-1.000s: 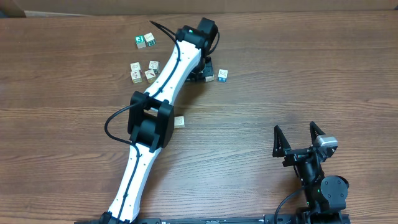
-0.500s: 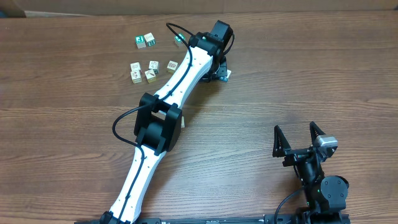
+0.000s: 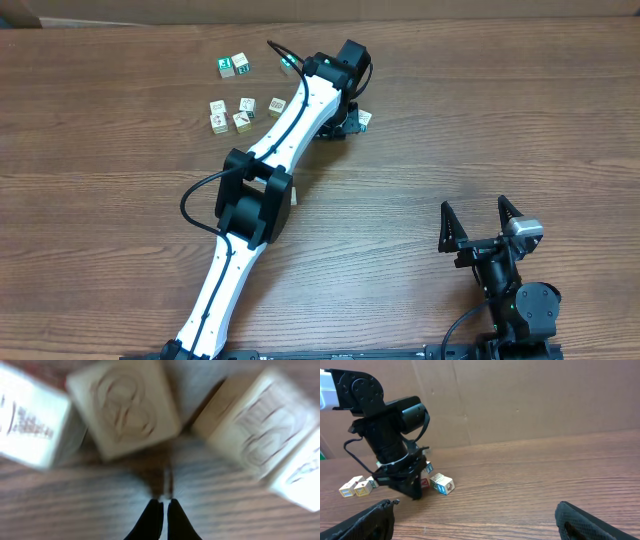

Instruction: Form a horizontal line

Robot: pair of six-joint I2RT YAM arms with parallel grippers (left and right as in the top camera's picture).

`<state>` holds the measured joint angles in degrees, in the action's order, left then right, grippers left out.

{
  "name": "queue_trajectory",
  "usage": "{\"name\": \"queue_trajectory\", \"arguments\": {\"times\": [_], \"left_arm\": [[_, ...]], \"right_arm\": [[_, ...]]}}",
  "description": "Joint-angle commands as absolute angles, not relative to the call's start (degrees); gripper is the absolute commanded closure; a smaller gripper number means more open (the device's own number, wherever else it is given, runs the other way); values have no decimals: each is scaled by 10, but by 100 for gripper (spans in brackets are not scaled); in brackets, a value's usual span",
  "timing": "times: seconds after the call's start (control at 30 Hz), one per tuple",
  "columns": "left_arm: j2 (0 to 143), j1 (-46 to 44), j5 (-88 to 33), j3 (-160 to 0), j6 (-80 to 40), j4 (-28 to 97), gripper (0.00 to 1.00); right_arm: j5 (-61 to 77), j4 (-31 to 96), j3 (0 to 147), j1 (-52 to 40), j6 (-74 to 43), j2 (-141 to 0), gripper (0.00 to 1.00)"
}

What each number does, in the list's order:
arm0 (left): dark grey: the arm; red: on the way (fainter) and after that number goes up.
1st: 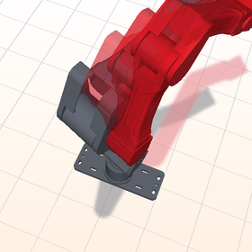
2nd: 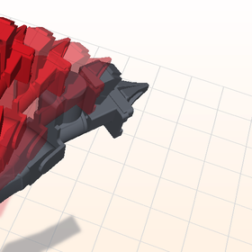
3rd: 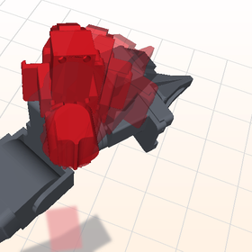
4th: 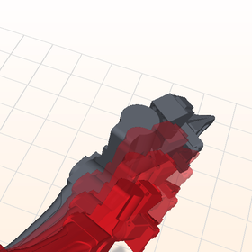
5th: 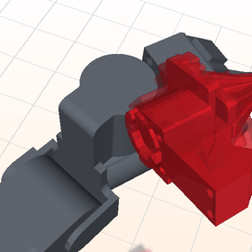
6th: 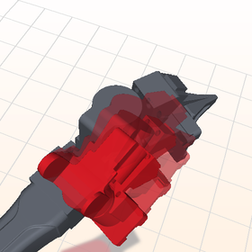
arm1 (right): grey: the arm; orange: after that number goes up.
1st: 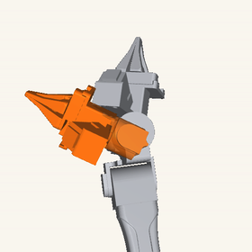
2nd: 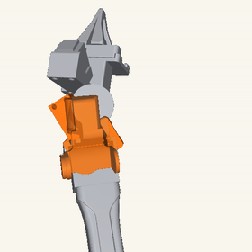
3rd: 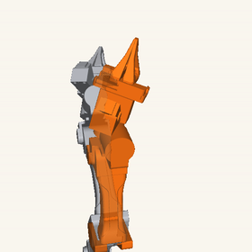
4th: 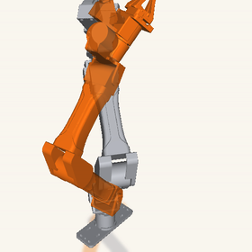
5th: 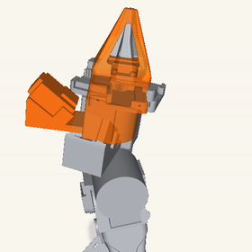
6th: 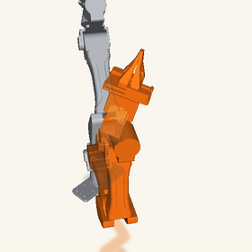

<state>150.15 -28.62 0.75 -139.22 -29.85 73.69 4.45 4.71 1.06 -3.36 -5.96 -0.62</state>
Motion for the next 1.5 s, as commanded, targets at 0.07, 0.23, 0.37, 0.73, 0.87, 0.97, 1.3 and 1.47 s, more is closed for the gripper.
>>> {"name": "queue_trajectory", "arguments": {"times": [0.07, 0.23, 0.37, 0.73, 0.87, 0.97, 1.3, 1.47], "left_arm": [[1470, -254, 4, -1415, -283, 767, 96], [1400, -218, 6, -1415, -277, 780, 96], [1375, -193, -3, -1415, -276, 783, 96], [1390, -204, -30, -1415, -253, 747, 60], [1394, -216, -19, -1415, -260, 713, 40], [1404, -226, 0, -1414, -271, 692, 40], [1462, -238, 32, -1414, -274, 664, 47], [1475, -229, 36, -1414, -274, 678, 55]], "right_arm": [[41, 44, 5, -31, -57, -2, 0], [41, 44, 5, -31, -57, -2, 0], [41, 44, 5, -31, -57, -2, 0], [41, 44, 5, -31, -57, -2, 0], [41, 44, 5, -31, -57, -2, 0], [41, 44, 5, -31, -57, -2, 0], [41, 44, 5, -31, -57, -2, 0], [41, 44, 5, -31, -57, -2, 0]]}}
